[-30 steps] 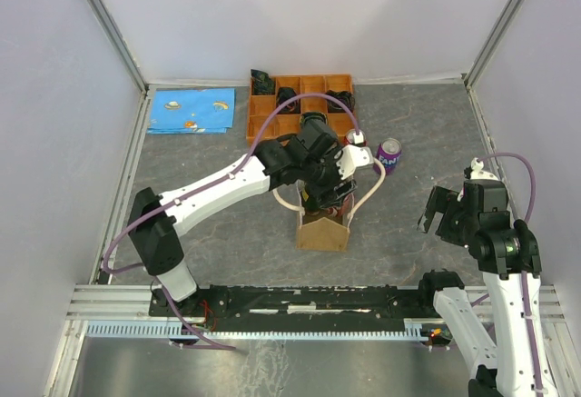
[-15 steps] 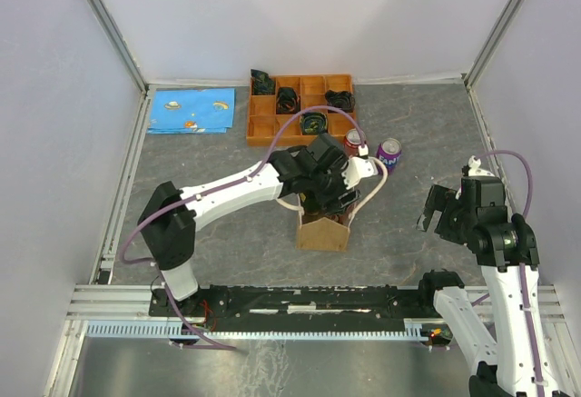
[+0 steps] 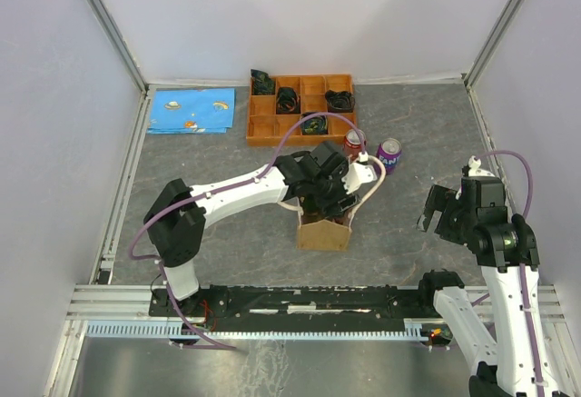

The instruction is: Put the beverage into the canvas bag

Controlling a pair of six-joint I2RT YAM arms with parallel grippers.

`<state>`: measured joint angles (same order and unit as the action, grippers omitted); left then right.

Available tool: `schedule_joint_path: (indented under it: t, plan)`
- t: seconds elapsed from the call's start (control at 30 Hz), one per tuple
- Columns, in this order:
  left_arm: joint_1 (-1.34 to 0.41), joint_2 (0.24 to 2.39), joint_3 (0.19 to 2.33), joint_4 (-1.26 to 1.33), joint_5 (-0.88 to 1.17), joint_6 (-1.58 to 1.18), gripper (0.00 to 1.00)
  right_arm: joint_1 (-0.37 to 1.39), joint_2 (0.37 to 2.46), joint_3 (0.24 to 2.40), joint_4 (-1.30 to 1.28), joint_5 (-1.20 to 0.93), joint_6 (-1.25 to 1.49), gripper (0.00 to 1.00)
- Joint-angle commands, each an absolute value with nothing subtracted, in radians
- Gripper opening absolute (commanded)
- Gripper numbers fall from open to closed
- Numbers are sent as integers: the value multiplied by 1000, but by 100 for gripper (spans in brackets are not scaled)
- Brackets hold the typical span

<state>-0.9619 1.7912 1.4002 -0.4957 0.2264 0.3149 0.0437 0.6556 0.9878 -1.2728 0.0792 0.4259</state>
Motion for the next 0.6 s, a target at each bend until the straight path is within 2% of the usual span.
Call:
schedule_joint_path:
  t: [0.0,0.4,0.5,0.57]
  plan:
    - [-956,1769,1424,-356,136,350,3,40,654,994,-1256,86,429,99]
    - [-955,1750,1408,-304,95,337,3,40,653,1001,-1258,84,429,99]
    - [-955,1755,1413,-320,92,327,13,39,656,1002,-1257,83,427,99]
    - [-955,1756,1414,-326,97,320,31,40,658,999,-1258,84,424,99]
